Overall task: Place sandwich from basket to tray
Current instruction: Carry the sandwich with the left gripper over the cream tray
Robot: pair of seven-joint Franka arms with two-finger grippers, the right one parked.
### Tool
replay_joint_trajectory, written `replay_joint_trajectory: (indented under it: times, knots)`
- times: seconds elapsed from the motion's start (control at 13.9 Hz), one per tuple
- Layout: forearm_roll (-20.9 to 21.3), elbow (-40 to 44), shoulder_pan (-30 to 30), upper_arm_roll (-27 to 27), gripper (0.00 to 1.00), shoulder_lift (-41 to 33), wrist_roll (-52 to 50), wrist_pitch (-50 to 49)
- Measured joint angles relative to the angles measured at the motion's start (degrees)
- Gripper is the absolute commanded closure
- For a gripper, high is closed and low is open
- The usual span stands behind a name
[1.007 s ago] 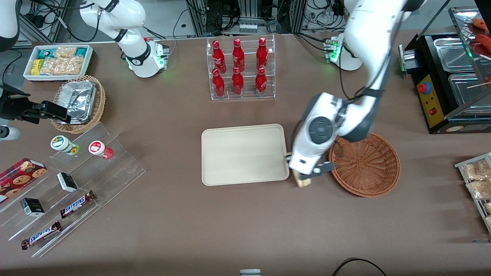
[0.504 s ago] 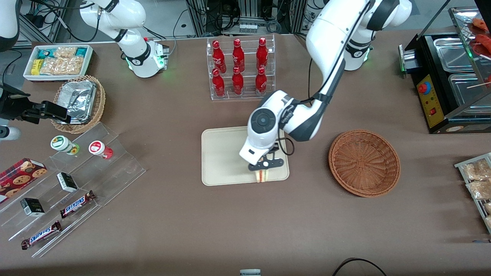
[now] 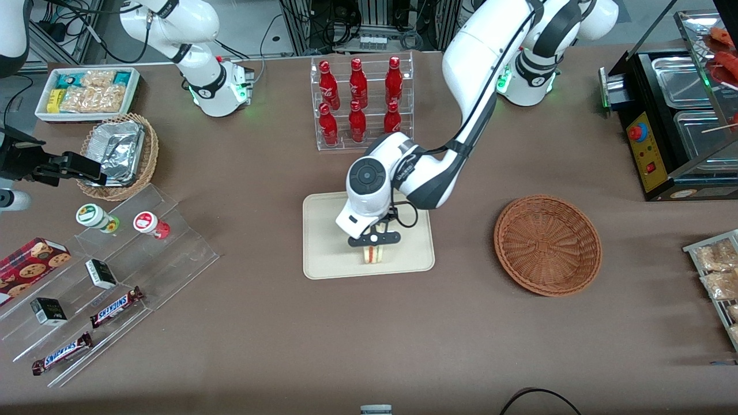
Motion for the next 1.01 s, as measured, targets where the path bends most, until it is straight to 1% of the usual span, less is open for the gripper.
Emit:
replay_joint_trajectory:
  times: [0.07,0.22,0.94,1.01]
  knots:
    - [-1.0,0.4,0.0,-0.3,1.0,0.4,0.0,-0.6]
    - [-1.6,0.7,0.0,-0.4,1.0,0.6,0.0,-2.0]
    - [-1.6,1.0,0.1,-0.1,1.0,1.9,-0.1,-2.9]
    - [-1.5,1.1,0.1,0.0,0.98,2.1,-0.5,-2.8]
